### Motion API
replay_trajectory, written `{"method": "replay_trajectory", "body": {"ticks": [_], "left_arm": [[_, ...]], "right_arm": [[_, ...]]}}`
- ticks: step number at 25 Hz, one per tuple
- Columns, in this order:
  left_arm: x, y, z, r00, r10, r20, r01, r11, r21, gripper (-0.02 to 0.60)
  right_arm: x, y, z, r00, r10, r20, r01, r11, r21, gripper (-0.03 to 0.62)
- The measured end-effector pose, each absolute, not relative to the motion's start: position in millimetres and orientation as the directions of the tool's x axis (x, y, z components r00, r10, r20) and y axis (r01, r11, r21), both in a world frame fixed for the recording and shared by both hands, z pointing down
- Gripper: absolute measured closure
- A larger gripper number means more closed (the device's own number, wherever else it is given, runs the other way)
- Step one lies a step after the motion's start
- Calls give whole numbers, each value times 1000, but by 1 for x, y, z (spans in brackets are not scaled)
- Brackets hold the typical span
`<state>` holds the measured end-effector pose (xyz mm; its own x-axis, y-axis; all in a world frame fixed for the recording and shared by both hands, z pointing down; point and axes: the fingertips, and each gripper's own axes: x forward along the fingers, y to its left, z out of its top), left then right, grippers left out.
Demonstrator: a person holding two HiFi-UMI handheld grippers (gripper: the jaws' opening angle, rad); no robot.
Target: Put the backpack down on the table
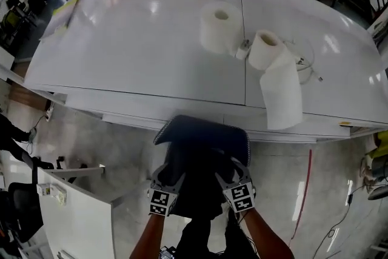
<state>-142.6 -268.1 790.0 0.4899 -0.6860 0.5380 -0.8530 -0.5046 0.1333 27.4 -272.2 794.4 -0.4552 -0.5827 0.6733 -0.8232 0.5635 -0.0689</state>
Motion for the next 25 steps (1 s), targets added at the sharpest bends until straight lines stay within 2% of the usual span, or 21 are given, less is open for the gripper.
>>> {"method": "replay_trajectory", "body": {"ticks": [1, 9, 15, 17, 18, 19, 20, 21, 25], "left_arm": [[-142, -266, 804, 488, -678, 550, -851, -508, 128, 320], [-145, -253, 892, 444, -645, 622, -880, -444, 168, 265], [-137, -248, 933, 424, -596, 682, -893, -400, 206, 270], [-134, -246, 928, 433, -581, 689, -888, -406, 216, 327], [-131, -245, 920, 440, -583, 683, -884, -417, 213, 394], [-128, -243, 911, 443, -592, 673, -881, -425, 207, 490], [-127, -241, 901, 447, -607, 658, -880, -429, 202, 517], [-126, -240, 889, 452, -624, 638, -880, -430, 202, 523], [-124, -232, 826, 469, -696, 544, -876, -442, 192, 532]], "right_arm": [[29, -271, 809, -440, -581, 685, -833, 549, -69, 346], [32, -261, 894, -375, -550, 746, -885, 451, -113, 287], [36, -267, 914, -337, -560, 757, -897, 436, -76, 290], [33, -264, 906, -319, -560, 765, -893, 447, -46, 309], [31, -262, 900, -315, -562, 765, -886, 463, -24, 367], [28, -259, 893, -314, -568, 761, -877, 481, -2, 436], [24, -257, 884, -318, -578, 751, -868, 497, 15, 482], [21, -255, 874, -327, -590, 738, -861, 508, 25, 505], [8, -247, 821, -402, -626, 668, -840, 542, 3, 519]]}}
